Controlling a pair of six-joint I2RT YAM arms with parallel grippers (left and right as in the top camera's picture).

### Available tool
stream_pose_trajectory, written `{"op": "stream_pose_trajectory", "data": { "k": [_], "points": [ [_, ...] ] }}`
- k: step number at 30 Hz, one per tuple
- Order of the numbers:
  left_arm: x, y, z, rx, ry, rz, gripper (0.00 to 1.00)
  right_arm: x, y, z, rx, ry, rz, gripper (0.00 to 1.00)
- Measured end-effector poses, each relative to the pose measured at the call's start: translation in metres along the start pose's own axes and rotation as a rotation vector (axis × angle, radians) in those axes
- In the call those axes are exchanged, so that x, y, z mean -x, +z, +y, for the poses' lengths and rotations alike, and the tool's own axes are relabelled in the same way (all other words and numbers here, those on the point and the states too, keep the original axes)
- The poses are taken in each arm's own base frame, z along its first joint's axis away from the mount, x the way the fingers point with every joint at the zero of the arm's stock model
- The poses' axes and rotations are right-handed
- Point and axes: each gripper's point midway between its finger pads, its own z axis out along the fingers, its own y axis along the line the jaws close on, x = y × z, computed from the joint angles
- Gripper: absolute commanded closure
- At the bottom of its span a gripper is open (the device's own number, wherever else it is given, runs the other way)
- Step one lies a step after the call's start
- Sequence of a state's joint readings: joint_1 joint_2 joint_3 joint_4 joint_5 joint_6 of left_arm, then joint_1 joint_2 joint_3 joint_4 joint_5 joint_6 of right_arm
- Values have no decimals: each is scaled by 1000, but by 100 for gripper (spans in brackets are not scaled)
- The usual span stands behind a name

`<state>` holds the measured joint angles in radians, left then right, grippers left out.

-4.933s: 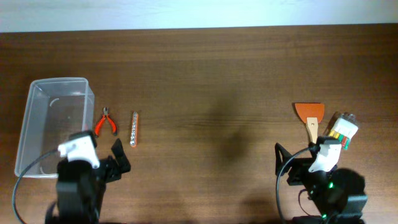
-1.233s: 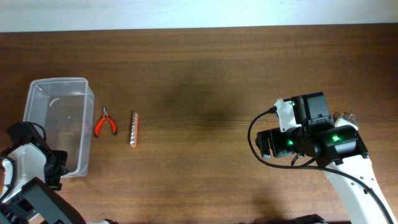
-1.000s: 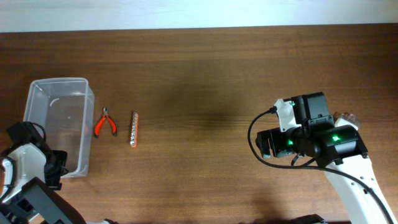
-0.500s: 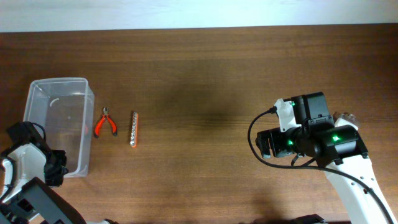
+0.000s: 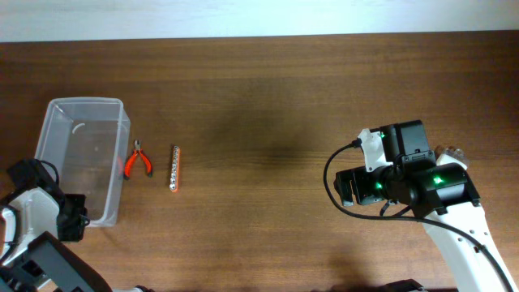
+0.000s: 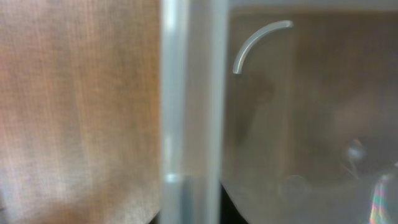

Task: Pack container
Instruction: 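Grasp the clear container's wall with the left gripper and lift, then carry the container to table center, set it down, release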

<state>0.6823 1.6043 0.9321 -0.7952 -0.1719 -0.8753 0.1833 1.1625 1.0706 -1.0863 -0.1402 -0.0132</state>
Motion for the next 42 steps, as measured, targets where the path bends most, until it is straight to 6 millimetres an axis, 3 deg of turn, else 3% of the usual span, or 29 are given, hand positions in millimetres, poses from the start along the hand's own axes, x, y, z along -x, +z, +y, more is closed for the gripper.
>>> {"op": "stream_pose_trajectory", "data": {
  "k": [14, 20, 25, 28, 31, 34, 36, 42],
  "points": [
    [-5, -5, -12, -70, -14, 36, 98, 0, 0, -1, -8, 0, 0, 2],
    [-3, -19, -12, -102, 39, 18, 98, 1, 0, -1, -8, -3, -3, 2],
    [-5, -45, -21, -169, 161, -11, 98, 7, 0, -2, -9, -7, -29, 1],
    [-6, -73, -42, -249, 263, -60, 98, 11, -2, -4, -27, -8, -42, 1],
    [-12, -115, -72, -362, 396, -137, 98, 20, -12, -11, -74, -4, -70, 1],
    [-32, -157, -101, -472, 546, -204, 98, 32, -29, -20, -139, 16, -118, 1],
    [-60, -183, -121, -548, 681, -233, 98, 39, -45, -29, -198, 50, -160, 1],
    [-166, -211, -140, -664, 1084, -215, 98, 36, -86, -53, -353, 180, -257, 1]
  ]
}}
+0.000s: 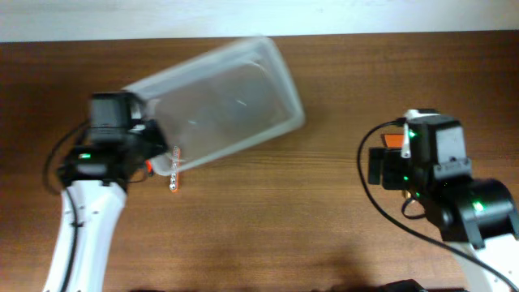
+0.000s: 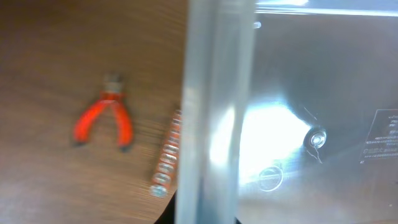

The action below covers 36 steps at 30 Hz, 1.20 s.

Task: Pack container
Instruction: 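Carry the container to table center, set it down, release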

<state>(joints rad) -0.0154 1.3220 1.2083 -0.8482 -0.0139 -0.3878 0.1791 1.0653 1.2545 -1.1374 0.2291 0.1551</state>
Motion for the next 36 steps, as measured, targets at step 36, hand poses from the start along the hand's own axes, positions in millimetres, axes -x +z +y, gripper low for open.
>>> {"op": "stream_pose_trajectory", "data": {
  "k": [36],
  "points": [
    [-119, 112, -52, 138, 386, 405, 78, -32, -20, -45, -127, 183, 73, 1]
  ]
}}
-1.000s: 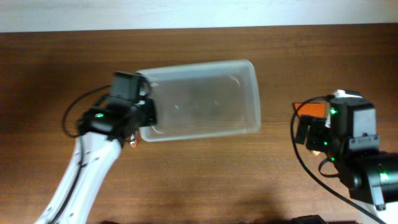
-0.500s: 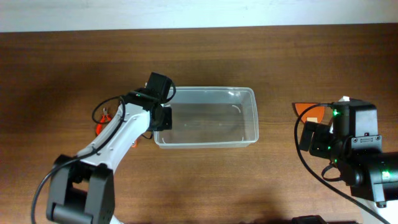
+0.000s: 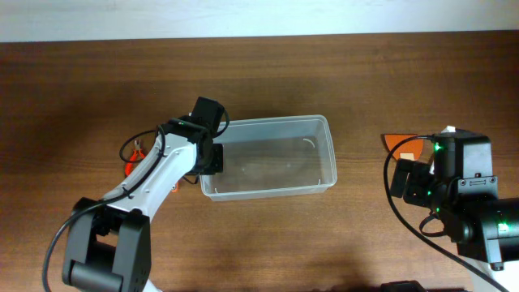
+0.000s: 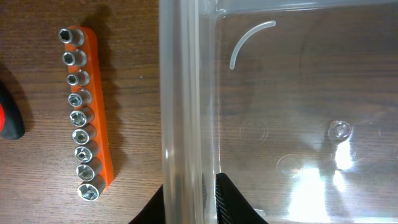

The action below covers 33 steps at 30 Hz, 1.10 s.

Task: Pack container
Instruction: 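Carry the container to table center, set it down, release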

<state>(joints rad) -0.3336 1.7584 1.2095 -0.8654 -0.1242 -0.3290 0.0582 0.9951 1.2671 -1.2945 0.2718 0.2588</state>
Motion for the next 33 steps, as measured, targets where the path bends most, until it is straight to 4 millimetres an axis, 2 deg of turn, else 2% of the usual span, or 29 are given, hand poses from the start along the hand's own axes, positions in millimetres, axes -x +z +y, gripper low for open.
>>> {"op": "stream_pose_trajectory", "data": {
  "k": [7, 12, 13, 16, 19, 24, 28, 31, 33],
  "points": [
    [-2, 0, 1, 4, 1, 10, 77, 0, 0, 0, 0, -1, 0, 1],
    [-2, 0, 1, 7, 2, 8, 69, 0, 0, 0, 0, 0, 0, 1],
    [-1, -1, 2, 9, 1, 5, 66, 0, 0, 0, 0, 0, 0, 1],
    [10, -8, 3, 22, 2, -27, 24, 0, 0, 0, 0, -1, 0, 1],
    [25, -20, 6, 48, -6, -72, 18, 0, 0, 0, 0, 0, 0, 1],
    [41, -46, 17, 108, -6, -118, 13, 0, 0, 0, 0, 0, 0, 1],
    [47, -82, 32, 130, -37, -157, 8, -9, -3, -3, -10, -9, 37, 1],
    [48, -116, 61, 134, -143, -213, 7, -27, -13, -11, -32, 8, 113, 1],
    [42, -142, 94, 145, -252, -260, 7, -42, -25, -18, -53, 52, 173, 1]
  ]
}}
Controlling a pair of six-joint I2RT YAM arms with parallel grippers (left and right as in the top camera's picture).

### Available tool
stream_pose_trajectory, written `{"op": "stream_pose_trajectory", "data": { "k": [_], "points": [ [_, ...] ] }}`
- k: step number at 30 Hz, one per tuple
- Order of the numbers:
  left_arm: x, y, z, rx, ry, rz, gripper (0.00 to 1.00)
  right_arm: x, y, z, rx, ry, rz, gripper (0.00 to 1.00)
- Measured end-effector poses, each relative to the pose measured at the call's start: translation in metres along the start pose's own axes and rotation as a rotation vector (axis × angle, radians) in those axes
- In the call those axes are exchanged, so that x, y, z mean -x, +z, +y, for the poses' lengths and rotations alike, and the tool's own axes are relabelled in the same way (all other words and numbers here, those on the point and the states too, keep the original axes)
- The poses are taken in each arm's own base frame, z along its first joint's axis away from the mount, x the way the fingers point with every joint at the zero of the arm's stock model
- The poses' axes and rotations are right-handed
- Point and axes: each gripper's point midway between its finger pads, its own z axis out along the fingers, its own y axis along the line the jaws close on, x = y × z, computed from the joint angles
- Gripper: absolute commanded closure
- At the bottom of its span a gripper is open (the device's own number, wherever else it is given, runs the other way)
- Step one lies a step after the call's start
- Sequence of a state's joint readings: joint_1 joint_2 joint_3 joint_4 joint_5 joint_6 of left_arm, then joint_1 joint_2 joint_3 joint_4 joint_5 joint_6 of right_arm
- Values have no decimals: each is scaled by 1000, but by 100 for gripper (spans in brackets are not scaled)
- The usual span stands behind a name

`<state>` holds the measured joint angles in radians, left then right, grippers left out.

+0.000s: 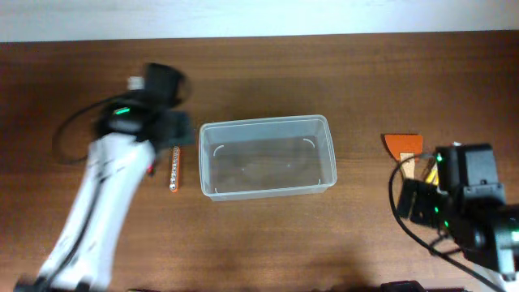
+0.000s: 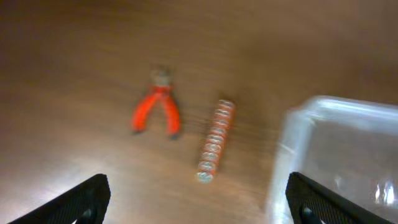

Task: Pack container
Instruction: 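Carry the container to table center, set it down, release, then lower the right gripper onto the scraper's wooden handle and grasp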

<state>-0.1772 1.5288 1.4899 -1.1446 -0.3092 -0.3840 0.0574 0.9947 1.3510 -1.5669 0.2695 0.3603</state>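
Observation:
The clear plastic container (image 1: 263, 123) stands upright in the middle of the table, with nothing visible inside. My left gripper (image 1: 173, 127) hovers left of it, blurred, open and holding nothing. In the left wrist view my left gripper (image 2: 199, 208) has its dark fingertips (image 2: 87, 199) spread wide above the orange socket rail (image 2: 215, 143) and the red-handled pliers (image 2: 157, 109). The container's corner (image 2: 323, 102) shows at the right. The socket rail (image 1: 174, 168) lies just left of the container. My right gripper (image 1: 408, 204) is at the lower right; its jaws do not show.
An orange wedge-shaped tool (image 1: 403, 144) with a tan handle lies at the right, just beyond my right arm. My left arm covers most of the pliers in the overhead view. Bare wooden table surrounds the container.
My left gripper has let go of the container's left wall, opened, and now sits higher and further left, above the socket rail and pliers. The container has stayed put. My right arm has shifted slightly nearer.
The container stood at the table's far left with my left gripper at its near edge. Then it was in the air, tilted, held by my left gripper. Then it stood at the centre with the gripper still on its left wall. Now it stands free.

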Motion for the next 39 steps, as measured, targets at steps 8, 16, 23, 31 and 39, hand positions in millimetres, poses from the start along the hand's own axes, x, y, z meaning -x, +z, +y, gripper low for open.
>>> {"op": "stream_pose_trajectory", "data": {
  "k": [8, 16, 23, 31, 39],
  "points": [
    [-2, -64, 123, 74, -373, -120, 4, -5, -21, -13, -13, 183, -31, 1],
    [-17, -48, 123, 54, -397, -46, 4, 34, 28, -31, -126, 190, 97, 1],
    [-27, -35, 120, 56, -392, -8, 4, 62, 93, -51, -95, 191, 229, 1],
    [-19, -34, 120, 49, -399, -37, 4, 98, 137, -27, -13, 56, 134, 2],
    [-11, -34, 120, 41, -405, -69, 4, 64, 211, -3, 14, -19, 220, 1]
  ]
}}
